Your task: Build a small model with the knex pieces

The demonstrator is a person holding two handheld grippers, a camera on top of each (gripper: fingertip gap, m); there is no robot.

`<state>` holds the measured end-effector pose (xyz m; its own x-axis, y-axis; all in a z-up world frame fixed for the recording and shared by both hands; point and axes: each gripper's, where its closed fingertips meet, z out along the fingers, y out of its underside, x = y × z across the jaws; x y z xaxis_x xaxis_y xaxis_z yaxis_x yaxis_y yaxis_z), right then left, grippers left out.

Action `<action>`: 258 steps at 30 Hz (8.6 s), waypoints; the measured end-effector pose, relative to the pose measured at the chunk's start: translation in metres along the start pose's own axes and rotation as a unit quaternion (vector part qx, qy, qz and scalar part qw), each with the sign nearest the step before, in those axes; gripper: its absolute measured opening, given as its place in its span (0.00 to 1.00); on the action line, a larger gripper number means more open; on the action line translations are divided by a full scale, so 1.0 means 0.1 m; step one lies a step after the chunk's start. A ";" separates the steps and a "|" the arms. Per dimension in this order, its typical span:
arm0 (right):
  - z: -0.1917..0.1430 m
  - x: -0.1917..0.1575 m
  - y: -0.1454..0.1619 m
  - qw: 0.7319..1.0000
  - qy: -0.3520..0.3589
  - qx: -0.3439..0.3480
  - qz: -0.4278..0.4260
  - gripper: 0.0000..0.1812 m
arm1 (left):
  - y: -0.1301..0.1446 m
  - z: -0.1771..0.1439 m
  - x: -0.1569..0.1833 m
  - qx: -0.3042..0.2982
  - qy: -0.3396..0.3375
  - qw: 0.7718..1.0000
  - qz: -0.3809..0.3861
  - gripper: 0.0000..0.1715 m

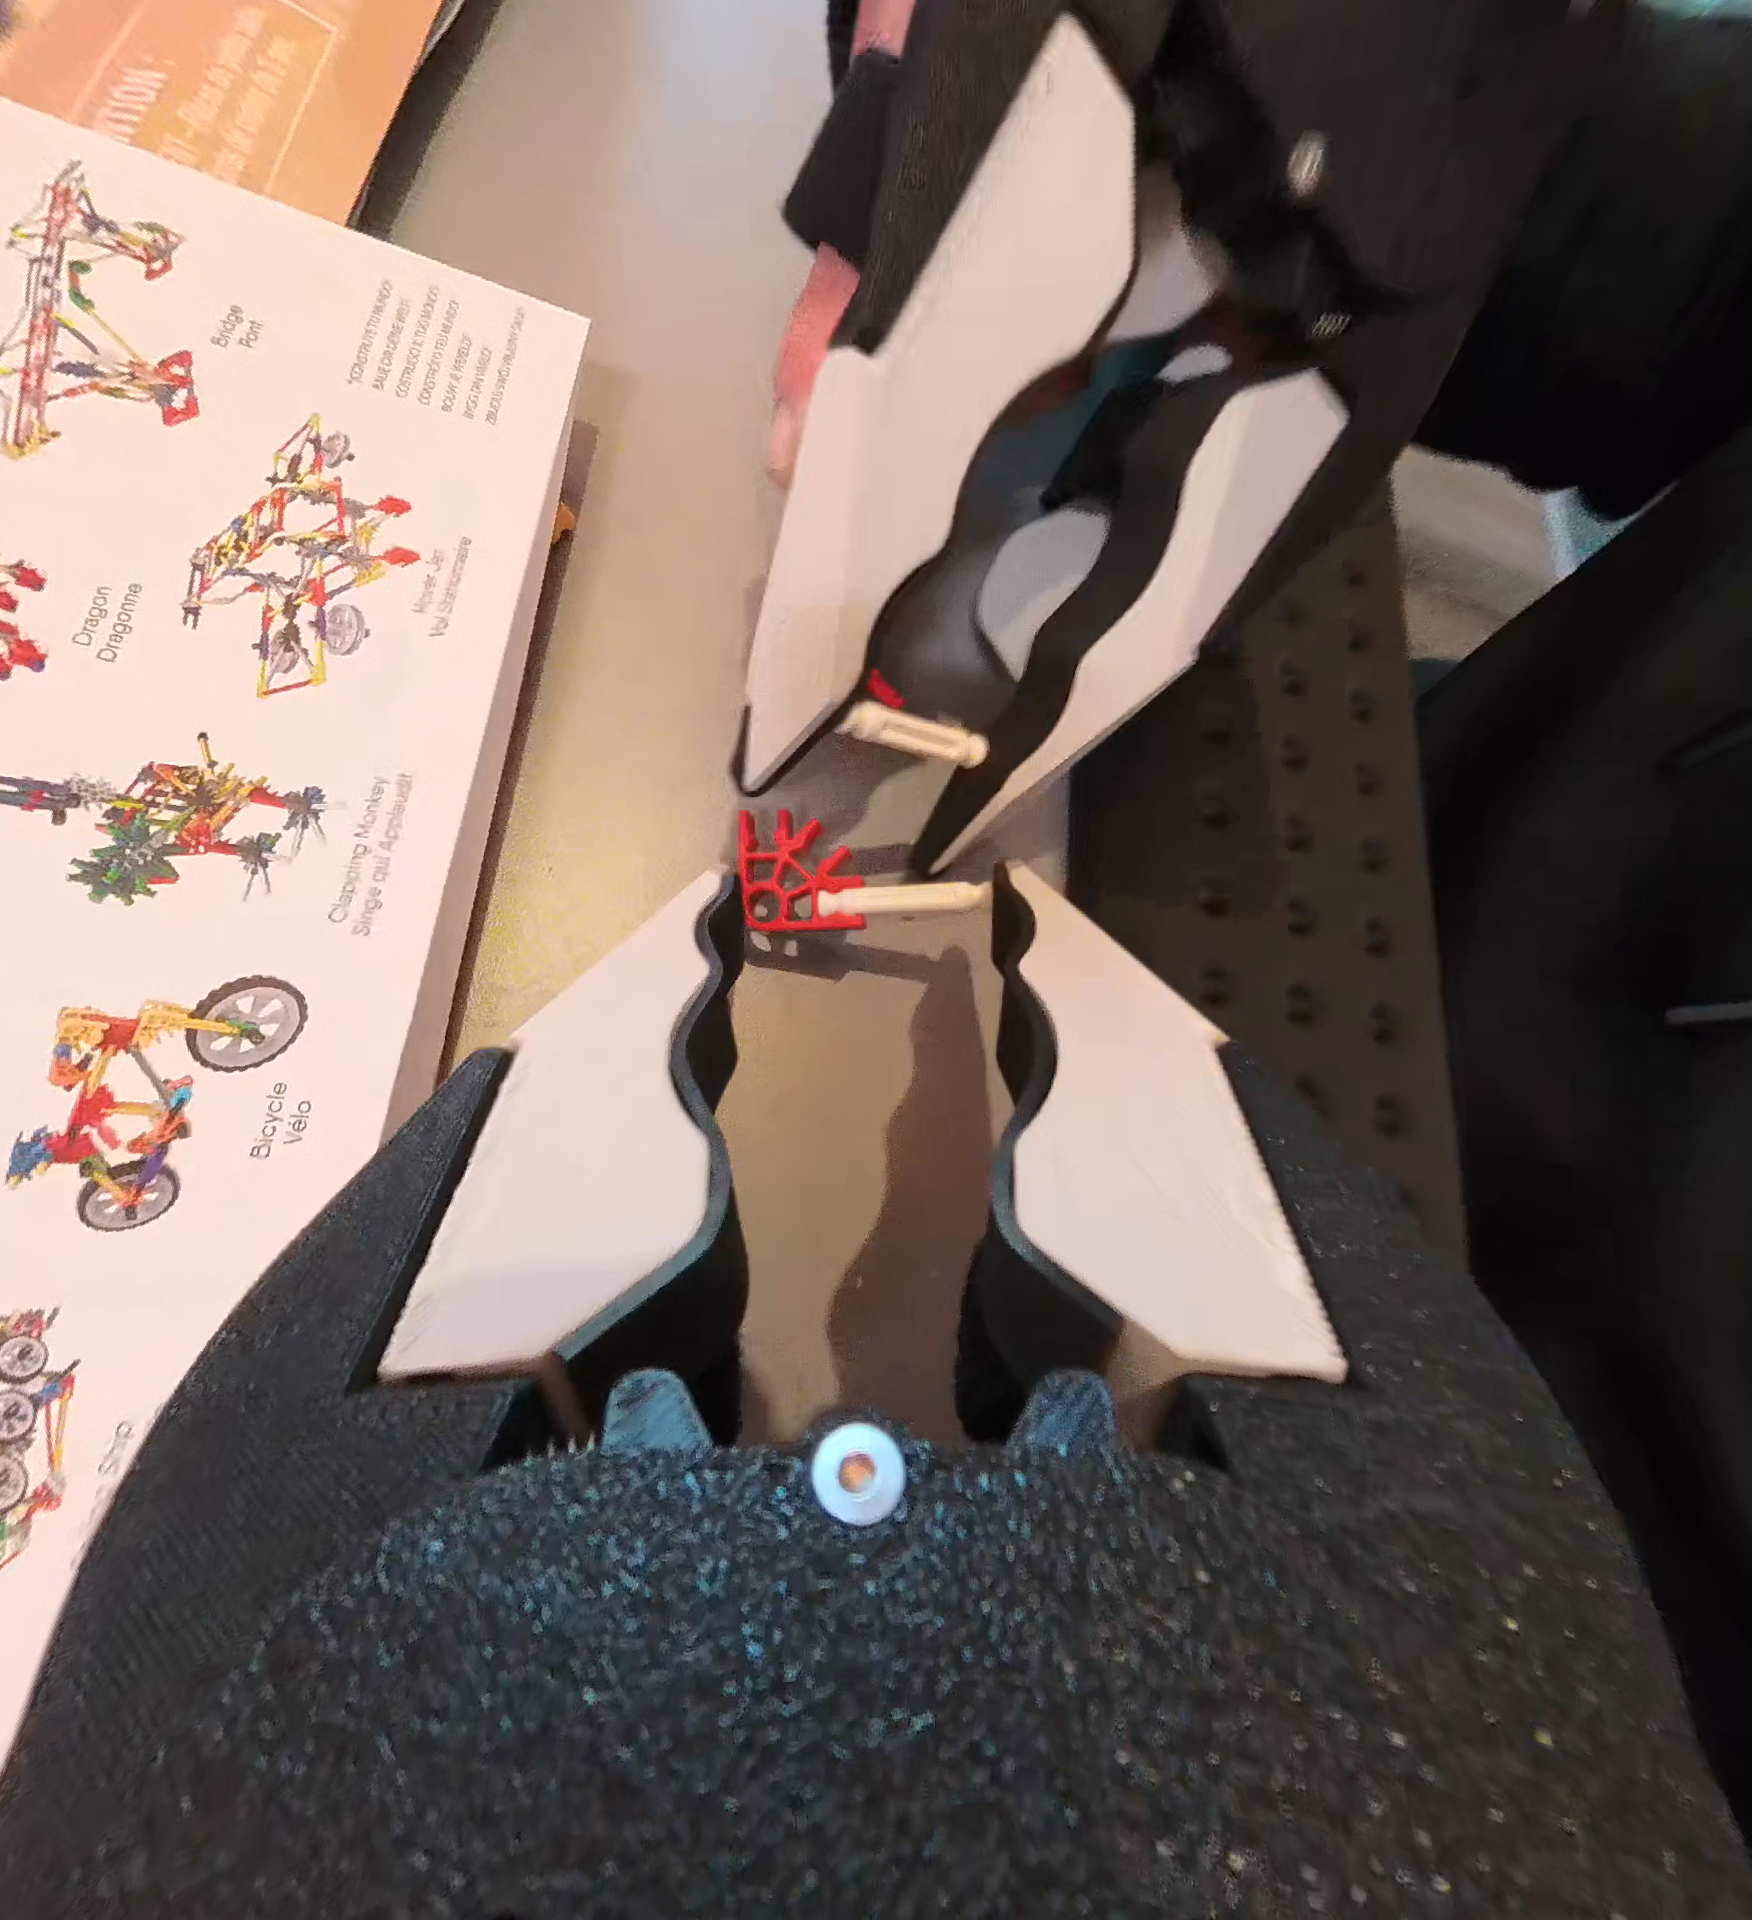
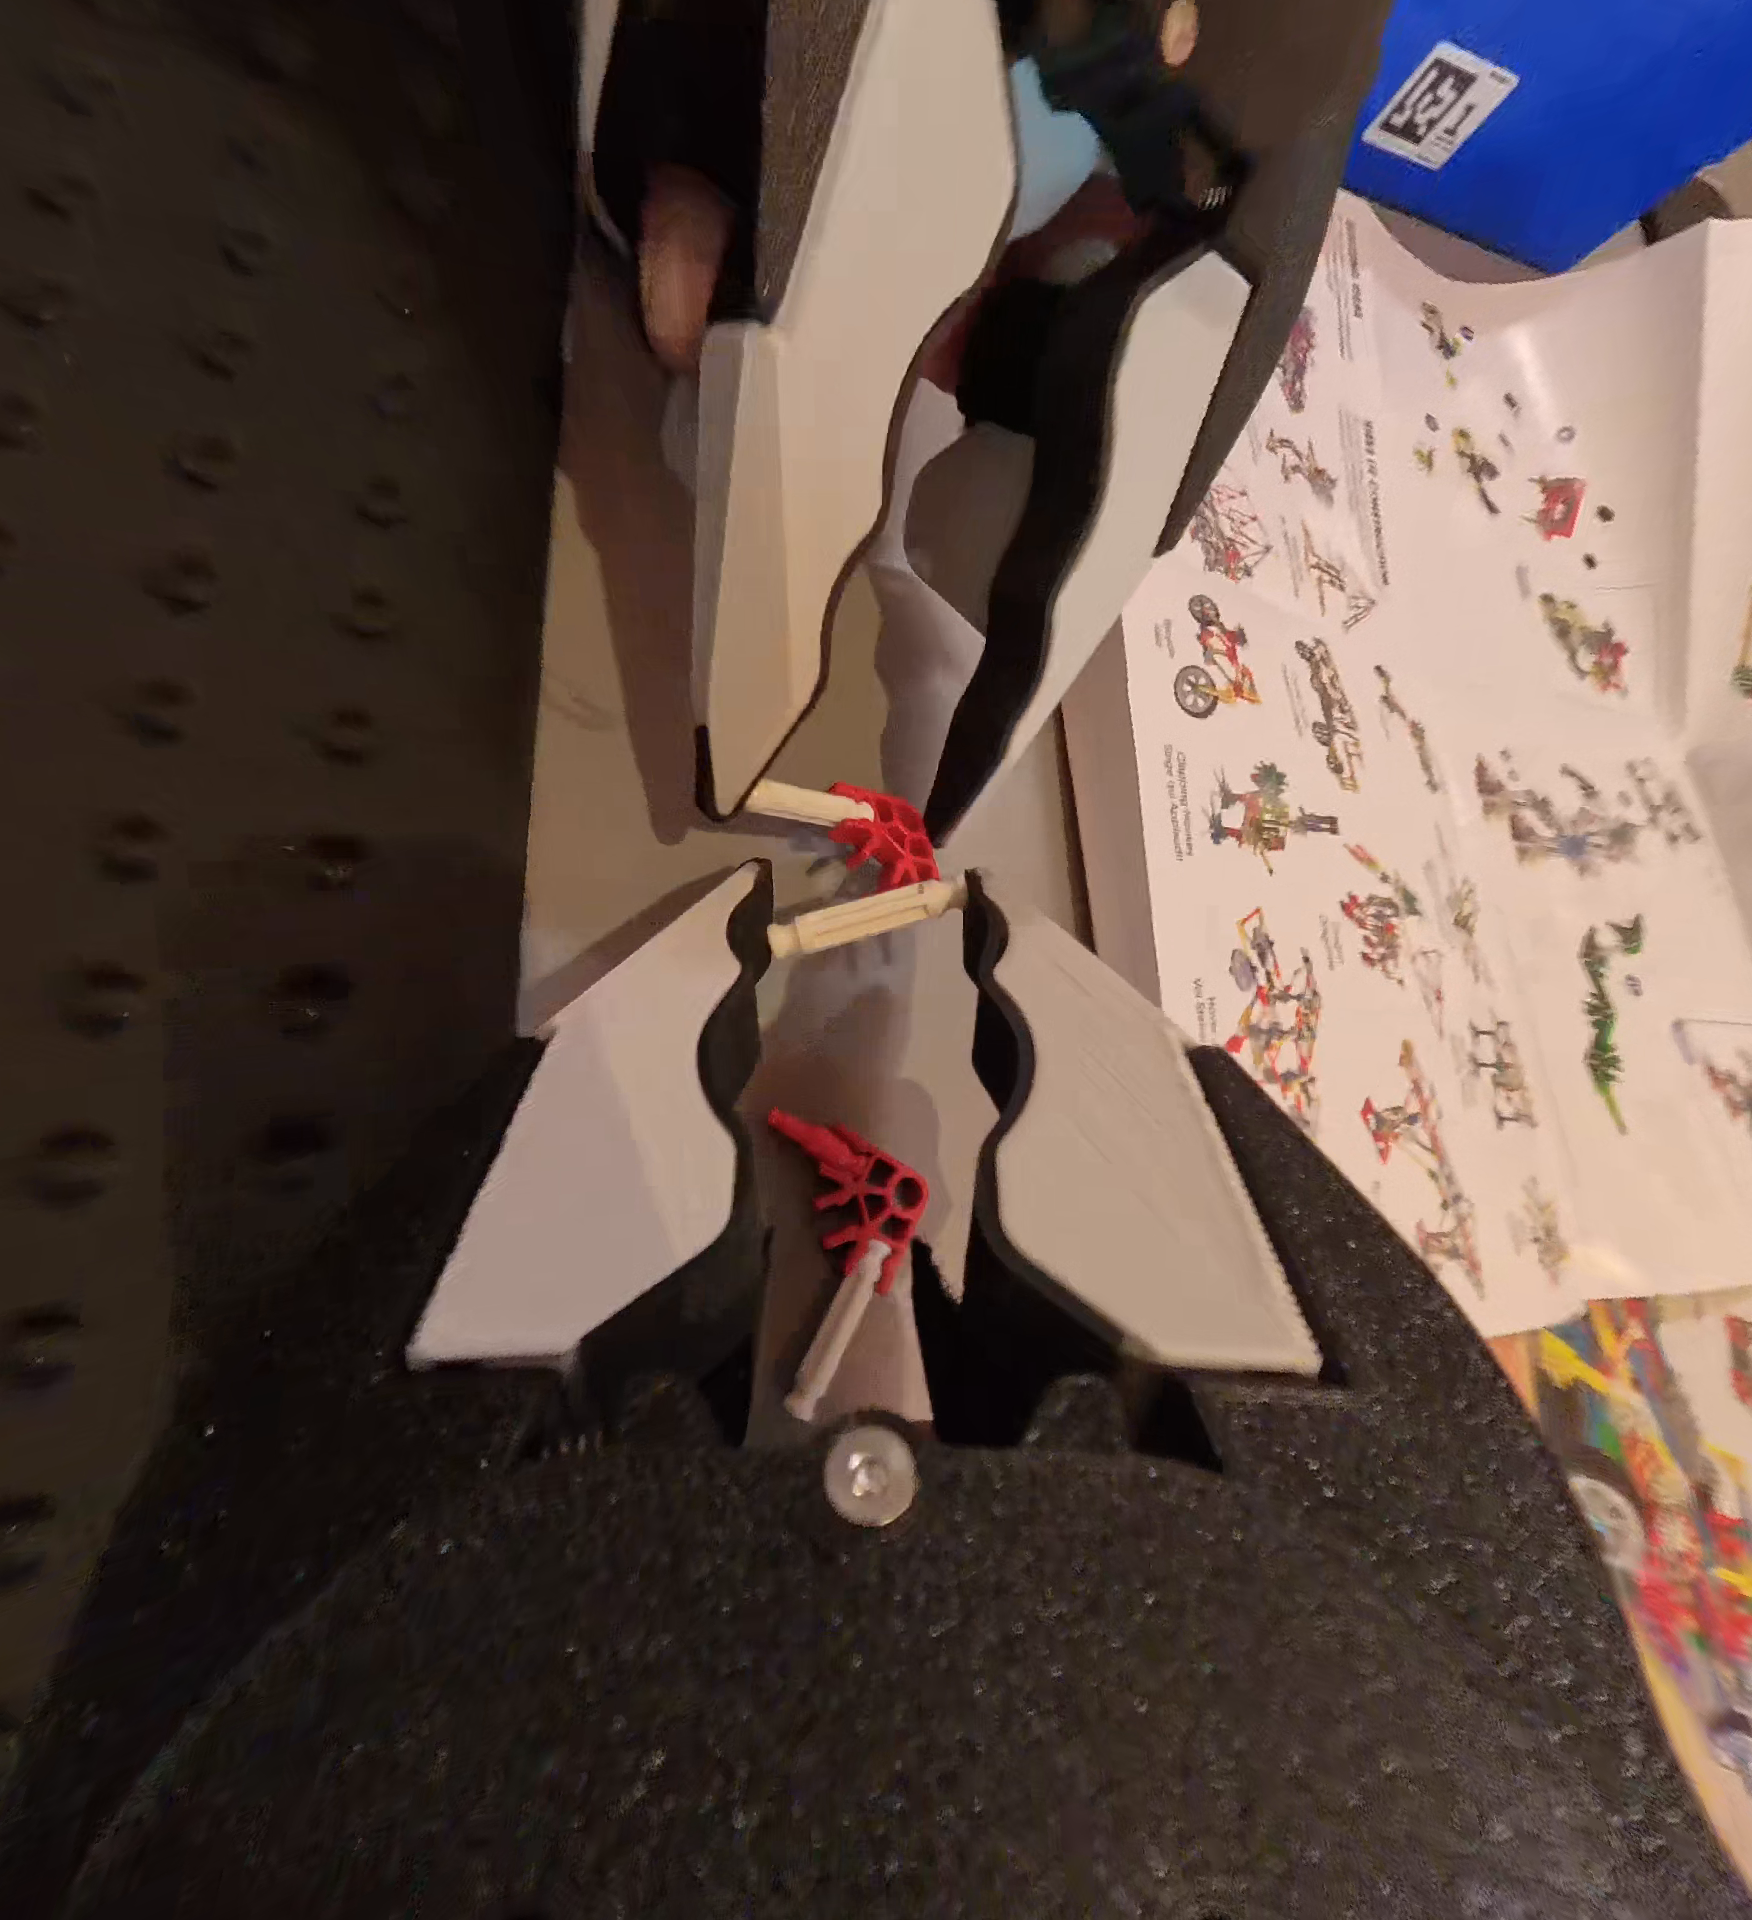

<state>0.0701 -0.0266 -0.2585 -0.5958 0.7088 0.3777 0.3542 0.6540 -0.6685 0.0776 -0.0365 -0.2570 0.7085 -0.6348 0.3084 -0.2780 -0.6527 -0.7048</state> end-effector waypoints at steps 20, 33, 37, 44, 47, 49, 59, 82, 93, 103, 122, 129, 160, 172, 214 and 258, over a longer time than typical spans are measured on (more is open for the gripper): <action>0.04 0.14 0.08 0.981 0.111 -0.030 -0.157 0.20 | -0.23 0.03 0.04 0.046 0.119 0.985 -0.114 0.26; 0.08 0.14 0.08 0.980 0.096 -0.055 -0.164 0.19 | -0.19 0.06 0.06 0.028 0.147 0.980 -0.130 0.25; 0.09 0.13 0.08 0.979 0.099 -0.061 -0.168 0.19 | -0.19 0.06 0.06 0.030 0.152 0.979 -0.136 0.25; 0.09 0.13 0.08 0.976 0.111 -0.072 -0.175 0.19 | -0.19 0.05 0.07 0.029 0.167 0.975 -0.144 0.23; 0.09 0.13 0.08 0.977 0.103 -0.075 -0.172 0.19 | -0.19 0.05 0.07 0.028 0.168 0.975 -0.144 0.23; 0.10 0.13 0.08 0.978 0.095 -0.076 -0.170 0.19 | -0.19 0.05 0.07 0.027 0.168 0.975 -0.142 0.24; 0.11 0.13 0.09 0.984 0.069 -0.076 -0.145 0.19 | -0.17 0.08 0.06 0.016 0.142 0.983 -0.119 0.28; 0.11 0.14 0.12 0.991 0.056 -0.070 -0.101 0.19 | 0.03 0.15 -0.18 -0.069 -0.229 0.933 0.268 0.08; 0.10 0.13 0.12 0.992 0.057 -0.052 -0.105 0.19 | 0.04 0.16 -0.16 -0.060 -0.205 0.934 0.285 0.03; 0.10 0.14 0.12 0.994 0.045 -0.034 -0.091 0.19 | -0.01 0.10 -0.21 -0.047 -0.167 0.943 0.285 0.00; 0.11 0.14 0.13 0.996 0.041 -0.027 -0.072 0.19 | -0.05 0.15 -0.26 -0.039 -0.261 0.872 0.413 0.00; 0.11 0.13 0.13 0.997 0.040 -0.026 -0.067 0.19 | -0.06 0.16 -0.24 -0.032 -0.266 0.873 0.407 0.00; 0.17 0.08 0.12 0.997 0.027 -0.024 -0.064 0.06 | -0.11 0.13 -0.21 -0.038 -0.273 0.883 0.381 0.00; -0.10 0.12 0.17 1.000 0.020 -0.006 0.007 0.09 | -0.12 0.10 -0.21 -0.018 -0.235 0.909 0.344 0.00; 0.01 0.23 0.28 0.966 -0.041 -0.083 0.241 0.02 | 0.12 0.00 -0.40 -0.027 -0.166 0.974 0.154 0.02; 0.12 0.17 0.12 0.910 -0.037 -0.013 0.413 0.02 | 0.03 0.02 -0.45 -0.095 -0.338 0.817 0.458 0.01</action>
<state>0.0554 -0.0102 -0.2677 -0.1660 0.9419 -0.2922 0.7194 -0.0870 -0.6891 0.0460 -0.0092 -0.2746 0.3247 -0.5613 -0.7613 -0.9424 -0.1240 -0.3105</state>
